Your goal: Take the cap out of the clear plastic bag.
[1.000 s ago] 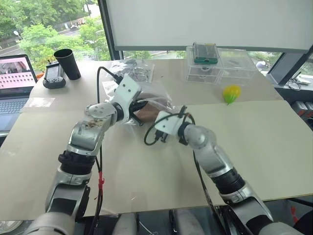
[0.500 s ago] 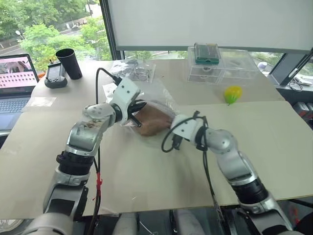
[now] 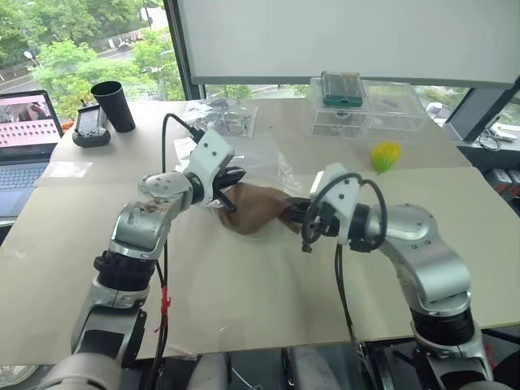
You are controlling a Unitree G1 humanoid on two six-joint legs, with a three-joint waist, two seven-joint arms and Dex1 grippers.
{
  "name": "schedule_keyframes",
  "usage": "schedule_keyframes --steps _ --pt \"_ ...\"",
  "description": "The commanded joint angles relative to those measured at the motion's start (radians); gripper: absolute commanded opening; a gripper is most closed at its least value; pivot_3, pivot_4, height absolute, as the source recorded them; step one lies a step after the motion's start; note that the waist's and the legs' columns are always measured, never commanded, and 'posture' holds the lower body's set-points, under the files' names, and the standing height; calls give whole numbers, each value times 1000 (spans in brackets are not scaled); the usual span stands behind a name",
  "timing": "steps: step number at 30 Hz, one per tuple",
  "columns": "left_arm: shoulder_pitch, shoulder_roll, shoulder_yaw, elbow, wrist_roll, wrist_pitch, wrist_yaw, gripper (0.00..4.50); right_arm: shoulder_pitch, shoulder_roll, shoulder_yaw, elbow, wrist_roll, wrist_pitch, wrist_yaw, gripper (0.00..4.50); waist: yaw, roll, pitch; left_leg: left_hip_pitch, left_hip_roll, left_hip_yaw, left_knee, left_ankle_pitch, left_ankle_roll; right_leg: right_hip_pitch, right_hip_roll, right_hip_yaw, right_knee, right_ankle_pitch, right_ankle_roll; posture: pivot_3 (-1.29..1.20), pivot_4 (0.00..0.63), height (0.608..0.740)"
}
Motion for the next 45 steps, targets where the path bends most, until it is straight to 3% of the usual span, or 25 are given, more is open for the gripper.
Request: schedule_keyframes --steps 1,8,15,30,37,45 --pt "-11 6 9 -14 -2 -27 0 0 18 -61 -86 -41 87 22 22 23 3 0 0 0 0 0 0 0 0 0 0 0 0 0 0 0 150 740" --pt "-4 9 11 -24 -3 -23 2 0 27 -186 -200 -20 217 57 51 23 -1 0 0 0 0 0 0 0 0 0 0 0 0 -2 4 0 150 740" --pt "-2 14 13 -27 -4 -22 0 0 3 -250 -336 -43 463 163 66 23 2 0 0 0 0 0 0 0 0 0 0 0 0 -4 7 0 150 740" --pt "1 14 16 -31 -5 -20 5 0 -192 -259 -539 176 821 239 -152 23 3 0 0 -1 0 1 0 0 0 0 0 1 -1 -3 5 0 150 740" --pt "3 12 16 -33 -5 -19 9 0 -323 -205 -576 349 806 142 -339 23 1 0 0 -1 0 1 0 0 0 0 0 1 -1 -3 5 0 150 740" --pt "4 13 18 -36 -6 -17 11 0 -398 -158 -497 454 669 4 -433 23 -2 0 0 -3 0 2 0 0 0 -1 -1 1 -1 0 1 0 150 740"
